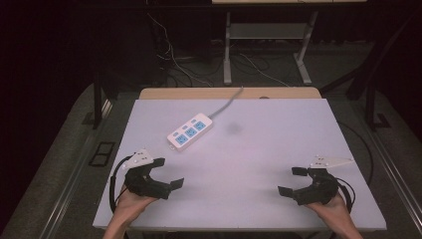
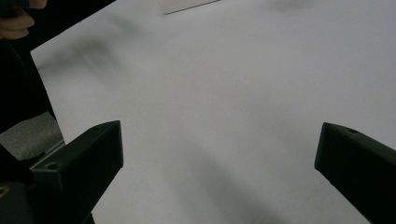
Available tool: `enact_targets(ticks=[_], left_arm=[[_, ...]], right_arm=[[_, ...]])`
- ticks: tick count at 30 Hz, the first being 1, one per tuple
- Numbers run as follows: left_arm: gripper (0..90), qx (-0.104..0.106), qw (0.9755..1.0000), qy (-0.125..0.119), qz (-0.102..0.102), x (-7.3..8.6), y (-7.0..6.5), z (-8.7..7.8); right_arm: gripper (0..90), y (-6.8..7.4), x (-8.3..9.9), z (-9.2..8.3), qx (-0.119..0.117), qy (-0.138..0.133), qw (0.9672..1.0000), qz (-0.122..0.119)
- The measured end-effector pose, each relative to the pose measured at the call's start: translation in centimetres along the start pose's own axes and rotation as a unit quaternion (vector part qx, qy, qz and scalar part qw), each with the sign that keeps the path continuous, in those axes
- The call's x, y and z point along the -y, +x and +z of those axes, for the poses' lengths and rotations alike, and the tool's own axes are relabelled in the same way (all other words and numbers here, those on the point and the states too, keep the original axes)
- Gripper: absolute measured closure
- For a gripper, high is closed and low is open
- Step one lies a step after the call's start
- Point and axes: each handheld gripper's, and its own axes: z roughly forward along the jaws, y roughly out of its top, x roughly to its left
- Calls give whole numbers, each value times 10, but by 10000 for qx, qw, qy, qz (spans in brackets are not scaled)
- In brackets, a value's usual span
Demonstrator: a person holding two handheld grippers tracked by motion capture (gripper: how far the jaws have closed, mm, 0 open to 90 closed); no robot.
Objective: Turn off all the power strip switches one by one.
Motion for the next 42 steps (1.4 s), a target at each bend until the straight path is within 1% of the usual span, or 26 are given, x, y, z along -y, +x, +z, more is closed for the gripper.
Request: enact_targets(ticks=[1, 2, 3, 12, 17, 24, 38, 42], left_arm=[[0, -5, 10000, 27, -11, -1, 1, 0], [0, -15, 10000, 61, 22, -2, 2, 1], [0, -18, 10000, 71, 2, -3, 3, 1], [0, -46, 9998, 200, 46, -13, 10, 2], [0, -90, 9997, 210, 95, -18, 13, 1], [0, -164, 9994, 273, 151, -31, 22, 0], [0, -268, 9981, 465, 308, -53, 30, 1], [0, -324, 9976, 518, 313, -58, 34, 2]], right_arm=[[8, 0, 0, 0, 1, 3, 10000, -4], [8, 0, 0, 0, 5, 10, 10000, -7], [8, 0, 0, 0, 5, 13, 10000, -3], [8, 0, 1, 0, 0, 32, 10000, -1], [8, 0, 1, 0, 24, 23, 10000, -22], [8, 0, 1, -1, 52, 8, 10000, -51], [8, 0, 1, 0, 26, 76, 10000, -59], [8, 0, 2, 1, 13, 94, 9999, -51]])
